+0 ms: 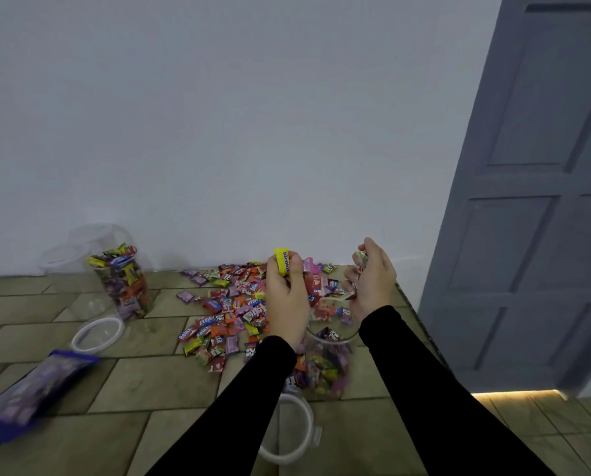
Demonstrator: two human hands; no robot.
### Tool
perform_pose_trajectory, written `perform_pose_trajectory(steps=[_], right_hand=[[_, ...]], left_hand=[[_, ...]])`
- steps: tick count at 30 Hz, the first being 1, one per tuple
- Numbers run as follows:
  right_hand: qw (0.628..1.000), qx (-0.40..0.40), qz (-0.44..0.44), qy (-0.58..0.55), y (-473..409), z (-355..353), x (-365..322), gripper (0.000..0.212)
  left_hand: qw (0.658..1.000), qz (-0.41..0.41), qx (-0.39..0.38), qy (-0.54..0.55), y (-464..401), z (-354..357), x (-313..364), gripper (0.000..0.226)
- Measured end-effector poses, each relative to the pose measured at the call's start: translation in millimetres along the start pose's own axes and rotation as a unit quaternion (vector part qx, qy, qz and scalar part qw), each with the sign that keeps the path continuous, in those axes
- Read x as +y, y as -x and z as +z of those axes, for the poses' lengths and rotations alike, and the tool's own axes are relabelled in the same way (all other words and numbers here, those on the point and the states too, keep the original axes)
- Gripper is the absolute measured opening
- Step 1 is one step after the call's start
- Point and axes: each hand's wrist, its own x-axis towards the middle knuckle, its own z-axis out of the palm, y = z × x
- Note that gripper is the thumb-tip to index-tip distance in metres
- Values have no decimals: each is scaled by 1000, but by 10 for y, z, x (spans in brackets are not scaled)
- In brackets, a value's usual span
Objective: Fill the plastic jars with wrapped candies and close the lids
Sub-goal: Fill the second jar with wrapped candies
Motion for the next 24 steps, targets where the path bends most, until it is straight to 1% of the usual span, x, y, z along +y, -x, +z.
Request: perform_pose_trajectory(steps=[5, 7, 8, 11, 14, 17, 18, 21, 24], right_hand=[[999, -7, 18, -38, 14, -19, -81, 23], [999, -6, 19, -36, -10, -47, -93, 23], [999, -4, 18, -31, -19, -65, -81, 23], [1000, -1, 16, -24, -26, -101, -28, 23], [1000, -7, 5, -21, -44, -108, 8, 24], [999, -27, -20, 19, -58, -113, 48, 25], [999, -31, -27, 25, -65, -116, 60, 25], [999, -31, -32, 23, -75, -124, 64, 26], [998, -34, -40, 36, -58, -118, 66, 27]], left_hand=[[999, -13, -29, -6, 82, 66, -43, 22], [999, -17, -38, -20, 80, 71, -62, 22], [999, -18, -43, -25, 78, 71, -70, 24], [997, -29, -54, -41, 77, 73, -112, 41], [998, -20, -54, -21, 102, 88, -61, 26], [997, -30, -67, 27, 118, 73, -55, 16], [997, -23, -68, 27, 124, 65, -68, 15], [997, -38, -60, 42, 128, 63, -120, 18], [996, -37, -64, 40, 126, 51, -129, 21]])
